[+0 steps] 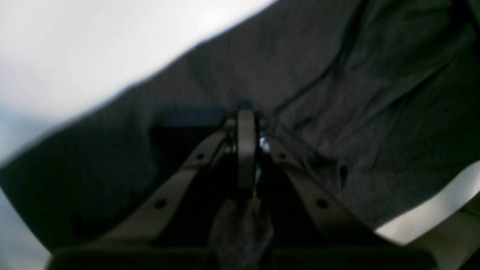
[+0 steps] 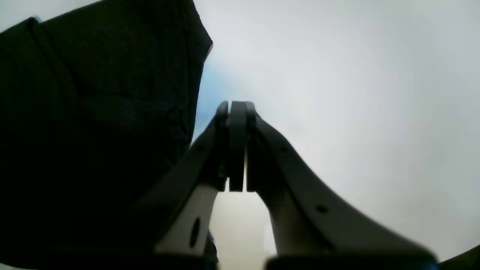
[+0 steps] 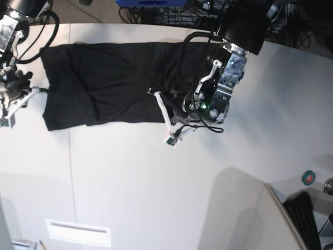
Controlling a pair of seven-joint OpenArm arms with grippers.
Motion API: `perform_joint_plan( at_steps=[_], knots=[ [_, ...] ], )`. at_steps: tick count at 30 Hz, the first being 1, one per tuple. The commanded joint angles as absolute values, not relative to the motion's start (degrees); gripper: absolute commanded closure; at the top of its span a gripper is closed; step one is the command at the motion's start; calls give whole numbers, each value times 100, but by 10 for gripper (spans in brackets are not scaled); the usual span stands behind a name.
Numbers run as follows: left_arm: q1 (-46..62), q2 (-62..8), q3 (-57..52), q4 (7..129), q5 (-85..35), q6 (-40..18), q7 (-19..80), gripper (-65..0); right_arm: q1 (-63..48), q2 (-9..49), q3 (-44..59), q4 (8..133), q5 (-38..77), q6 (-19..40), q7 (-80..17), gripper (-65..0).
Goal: Layout the t-shirt on the table in an organized manner, then fold the t-shirt properly
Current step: 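Press and smooth the folded end with the left gripper, then withdraw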
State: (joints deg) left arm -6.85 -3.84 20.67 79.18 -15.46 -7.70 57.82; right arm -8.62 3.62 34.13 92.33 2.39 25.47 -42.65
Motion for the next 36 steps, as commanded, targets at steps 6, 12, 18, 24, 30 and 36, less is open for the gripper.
perform_joint_plan(
  at_steps=[6,12,18,24,30,36],
  knots=[
    [-1086,-268,1974,7723,-1578,-787,5719,0,-822,435,3433,9314,259,2545,-4171,0],
    [-760,-295,1666,8435,-1578,-787,5754,0,-822,426,3433,9314,259,2545,-4171,0],
    [-189,-593,1657,9007,-1569,-787,5780,0,-813,426,3433,9314,259,2545,-4171,0],
    [154,-840,1648,9341,-1578,-787,6185,0,-804,426,3433,9314,259,2545,-4171,0],
    [22,-743,1657,8954,-1587,-787,6176,0,-796,400,3415,9314,259,2545,-4171,0],
    [-374,-391,1666,8374,-1587,-787,6097,0,-796,400,3424,9314,259,2545,-4171,0]
  ],
)
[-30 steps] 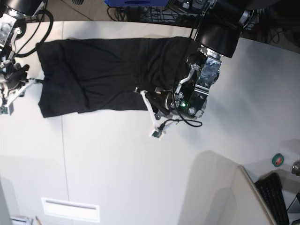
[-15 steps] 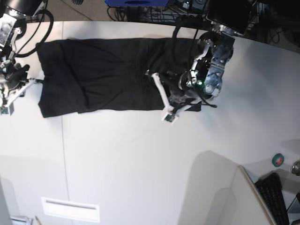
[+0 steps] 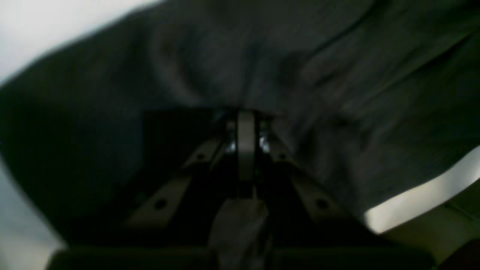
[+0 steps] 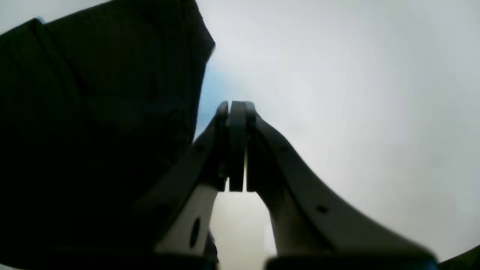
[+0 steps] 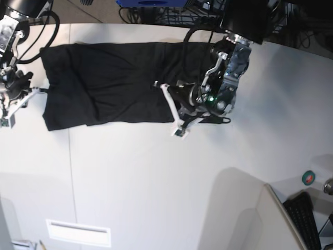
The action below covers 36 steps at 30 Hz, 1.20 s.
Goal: Layout the t-shirt on the table in an organized manner, then fold the t-shirt properly
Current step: 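Press and smooth the folded end with the left gripper, then withdraw, then grasp both ends of the black strip with both grippers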
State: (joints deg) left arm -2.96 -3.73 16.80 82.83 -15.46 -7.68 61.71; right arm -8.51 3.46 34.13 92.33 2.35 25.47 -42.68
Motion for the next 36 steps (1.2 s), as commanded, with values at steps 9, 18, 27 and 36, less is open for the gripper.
perform_joint_plan(
  at_steps=[9,18,27,36],
  knots=[
    [-971,31,1666,7486,-1587,-787,5692,0,-796,400,3424,9314,259,2545,-4171,0],
    [-734,-233,1182,7873,-1596,-787,5007,0,-796,382,3442,9393,734,2554,-4180,0],
    [690,-980,-1323,9112,-1596,-1560,4998,0,-558,1323,4013,7873,3442,2563,-4936,-378],
    [1165,-998,-2413,8813,-1543,-2264,4699,0,-189,2132,3978,5789,4426,4000,-5543,-381]
  ],
)
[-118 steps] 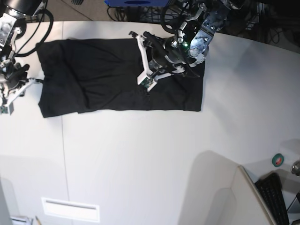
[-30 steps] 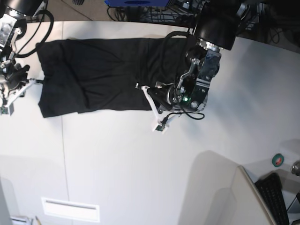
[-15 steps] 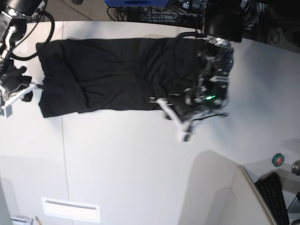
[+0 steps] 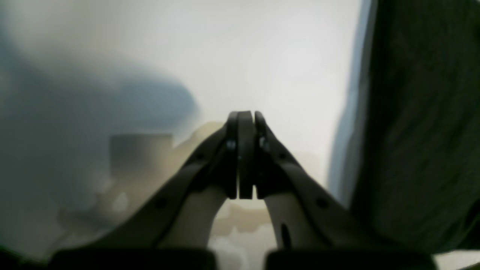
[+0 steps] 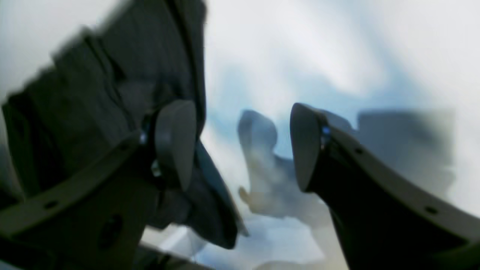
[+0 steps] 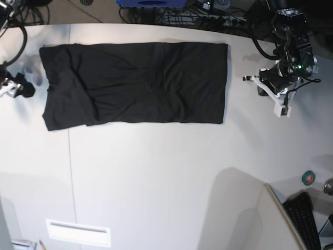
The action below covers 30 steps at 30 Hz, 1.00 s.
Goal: Layout the t-shirt on the table in an organized manner, then fold the t-shirt properly
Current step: 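Grasp both ends of the black strip with both grippers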
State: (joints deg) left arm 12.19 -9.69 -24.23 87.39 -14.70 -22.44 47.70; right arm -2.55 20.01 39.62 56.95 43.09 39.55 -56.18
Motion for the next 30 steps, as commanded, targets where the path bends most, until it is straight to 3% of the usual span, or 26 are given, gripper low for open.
perform_joint_plan(
  at_steps=[1,5,10,30],
  knots=[
    [1147,-989,-2352,8629,-1543,-2255,4514,0,-171,2132,3943,5736,4426,4000,-5596,-381],
    [1015,-998,-1877,7925,-1543,-2185,3846,0,-171,2132,3169,5719,4426,4000,-5516,-381],
    [769,-989,-1007,7371,-1560,-1657,3486,0,-171,2062,2624,5631,4462,4000,-5490,-381],
    [-242,-576,-154,6747,-1543,-1604,3398,0,-4,1745,2571,5464,4444,4000,-5701,-377]
  ],
)
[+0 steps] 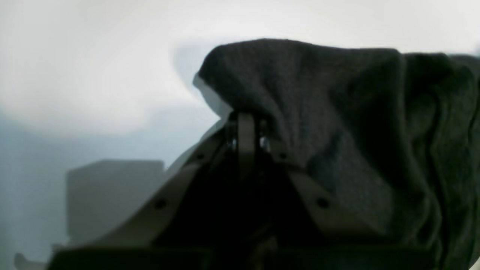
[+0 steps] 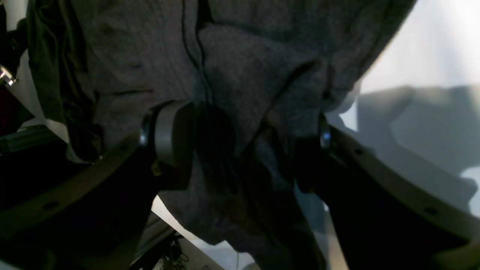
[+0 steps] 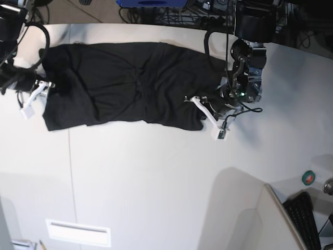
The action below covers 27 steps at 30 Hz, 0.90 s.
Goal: Layout the t-shirt on the table in an organized manner, then fold the t-shirt properly
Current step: 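Grasp both ends of the black strip with both grippers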
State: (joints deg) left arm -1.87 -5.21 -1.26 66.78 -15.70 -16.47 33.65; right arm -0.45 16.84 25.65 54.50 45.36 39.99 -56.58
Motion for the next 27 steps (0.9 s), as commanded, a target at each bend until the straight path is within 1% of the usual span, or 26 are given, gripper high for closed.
perform_joint_plan(
  at_steps=[1,3,4,9,10,12,14,16,17,20,23,25,27],
  knots=[
    [-242,-585,-163,6756,-1543,-1604,3398,0,22,1745,2571,5332,4444,4000,-5692,-375],
    [-207,-620,-171,6756,-1543,-1604,3398,0,163,1763,2571,5015,4435,4000,-5684,-344],
    [-189,-629,-171,6774,-1543,-1604,3398,0,233,1780,2571,4831,4435,4000,-5648,-300],
    [127,-840,-180,7213,-1552,-1604,3407,0,338,1789,2554,4585,4435,4000,-5226,-23],
    [242,-875,-180,7336,-1552,-1604,3407,0,338,1789,2554,4585,4435,4000,-5174,0],
    [462,-945,-198,7547,-1552,-1596,3407,0,347,1789,2554,4593,4435,4000,-5130,0],
    [690,-945,-488,7705,-1552,-1596,3407,0,347,1798,2580,4646,4435,4000,-5095,0],
    [892,-927,-866,7820,-1552,-1596,3407,0,233,1798,2563,4980,4435,4000,-4998,0],
    [971,-927,-1042,7873,-1543,-1596,3415,0,101,1789,2563,5288,4435,3908,-4954,0],
    [1138,-936,-1367,7934,-1543,-1596,3415,0,-251,1745,2563,6360,4426,3292,-4927,0],
    [1218,-936,-1411,7908,-1543,-1596,3415,0,-567,1604,2554,7459,4418,2580,-4945,0],
    [1226,-892,-1314,7908,-1543,-1596,3415,0,-760,1552,2554,8189,4391,2114,-4971,0],
    [1226,-787,-1015,7934,-1552,-1596,3415,0,-892,1473,2360,8769,4198,1780,-4980,0]
  ],
)
